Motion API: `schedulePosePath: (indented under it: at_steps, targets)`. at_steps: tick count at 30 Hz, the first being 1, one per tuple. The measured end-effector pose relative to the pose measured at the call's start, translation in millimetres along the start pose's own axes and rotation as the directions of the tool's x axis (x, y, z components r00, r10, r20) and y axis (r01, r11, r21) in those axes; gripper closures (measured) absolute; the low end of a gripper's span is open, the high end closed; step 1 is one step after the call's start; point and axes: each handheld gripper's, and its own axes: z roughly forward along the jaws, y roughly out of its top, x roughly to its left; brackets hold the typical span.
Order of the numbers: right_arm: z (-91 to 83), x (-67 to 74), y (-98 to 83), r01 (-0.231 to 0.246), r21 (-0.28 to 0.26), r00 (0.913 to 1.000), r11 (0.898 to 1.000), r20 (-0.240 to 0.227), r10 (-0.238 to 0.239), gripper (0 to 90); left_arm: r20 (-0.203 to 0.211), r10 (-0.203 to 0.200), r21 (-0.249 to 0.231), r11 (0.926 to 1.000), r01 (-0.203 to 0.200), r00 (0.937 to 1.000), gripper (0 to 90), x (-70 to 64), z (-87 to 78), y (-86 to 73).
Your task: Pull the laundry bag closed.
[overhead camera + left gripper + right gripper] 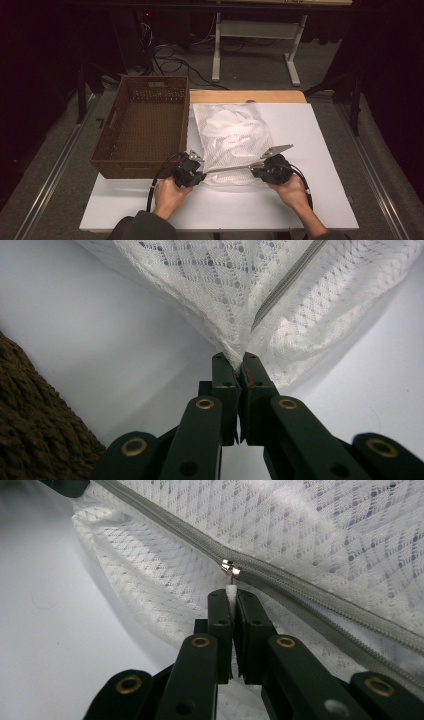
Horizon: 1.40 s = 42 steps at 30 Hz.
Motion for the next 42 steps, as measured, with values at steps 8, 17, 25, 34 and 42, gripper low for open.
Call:
schedulePosePath:
  at_steps: [8,17,25,34,42]
  targets:
    - [-2.3,-1.8,-0.8,-0.004,-0.003,1.0000,1.000,0.008,0.004,87.4,-0.001,-0.002,-0.002,1.0000,0.002,1.0000,87.0,0.9,-1.2,-0.1]
    - [-6.9,-4.9,-3.4,-0.027,-0.004,0.9995,1.000,0.013,0.027,87.4,-0.007,0.001,0.007,1.0000,-0.001,1.0000,87.0,1.8,-1.6,0.0]
    - [-9.1,-7.2,-5.8,-0.035,-0.009,0.9992,0.999,0.021,0.035,87.3,-0.012,-0.003,0.005,1.0000,0.003,0.9999,87.0,1.6,-0.6,0.0]
    - [-12.0,-10.1,-8.3,-0.033,-0.013,0.9991,0.999,0.027,0.033,87.3,-0.011,-0.006,0.003,1.0000,0.006,0.9999,87.0,1.8,-0.2,0.0]
    - [-15.2,-12.1,-10.6,-0.039,-0.016,0.9987,0.999,0.032,0.039,87.3,-0.013,-0.009,0.004,1.0000,0.009,0.9999,87.0,1.5,-0.3,-0.1]
